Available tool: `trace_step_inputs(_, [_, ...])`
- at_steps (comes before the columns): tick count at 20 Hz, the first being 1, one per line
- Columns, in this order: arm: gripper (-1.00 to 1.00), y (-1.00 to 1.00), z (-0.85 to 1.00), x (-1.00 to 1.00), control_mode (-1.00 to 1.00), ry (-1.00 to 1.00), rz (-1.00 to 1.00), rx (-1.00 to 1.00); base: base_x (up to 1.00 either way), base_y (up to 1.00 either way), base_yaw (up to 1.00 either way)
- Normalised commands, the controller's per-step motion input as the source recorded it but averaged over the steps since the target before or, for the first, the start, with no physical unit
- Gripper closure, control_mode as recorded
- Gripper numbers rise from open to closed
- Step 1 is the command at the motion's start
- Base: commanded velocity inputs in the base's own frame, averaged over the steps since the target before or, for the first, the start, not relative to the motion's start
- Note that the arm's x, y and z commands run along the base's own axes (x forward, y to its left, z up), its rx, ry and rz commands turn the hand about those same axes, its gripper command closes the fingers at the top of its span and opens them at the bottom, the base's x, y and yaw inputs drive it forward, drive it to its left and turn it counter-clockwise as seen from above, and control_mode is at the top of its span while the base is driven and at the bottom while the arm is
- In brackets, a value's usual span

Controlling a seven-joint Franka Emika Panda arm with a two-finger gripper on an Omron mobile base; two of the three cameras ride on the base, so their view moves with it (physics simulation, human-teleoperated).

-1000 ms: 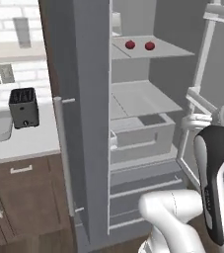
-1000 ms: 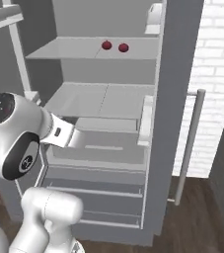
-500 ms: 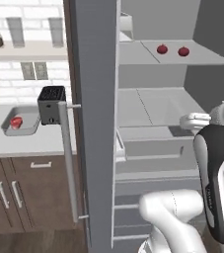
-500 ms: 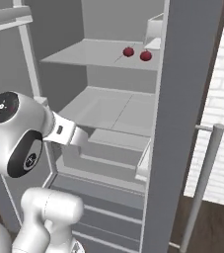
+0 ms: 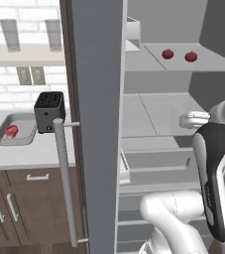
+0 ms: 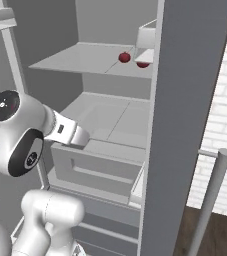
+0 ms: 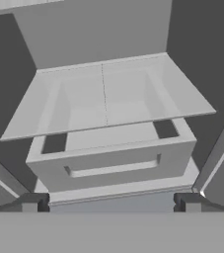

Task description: Place one tomato and one steak in each tupperware on the nearby counter, to pack two identical lunches.

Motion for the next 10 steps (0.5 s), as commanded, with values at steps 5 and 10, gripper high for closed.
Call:
trace_step_inputs(5, [-1.00, 0.00, 0.95, 0.07, -1.00, 0.03, 0.03, -0.01, 0.00, 0.00, 0.00])
trace_step_inputs(10, [-1.00, -0.19, 0.93, 0.15, -1.00, -0.02, 0.00, -0.10, 0.00, 0.00, 0.00])
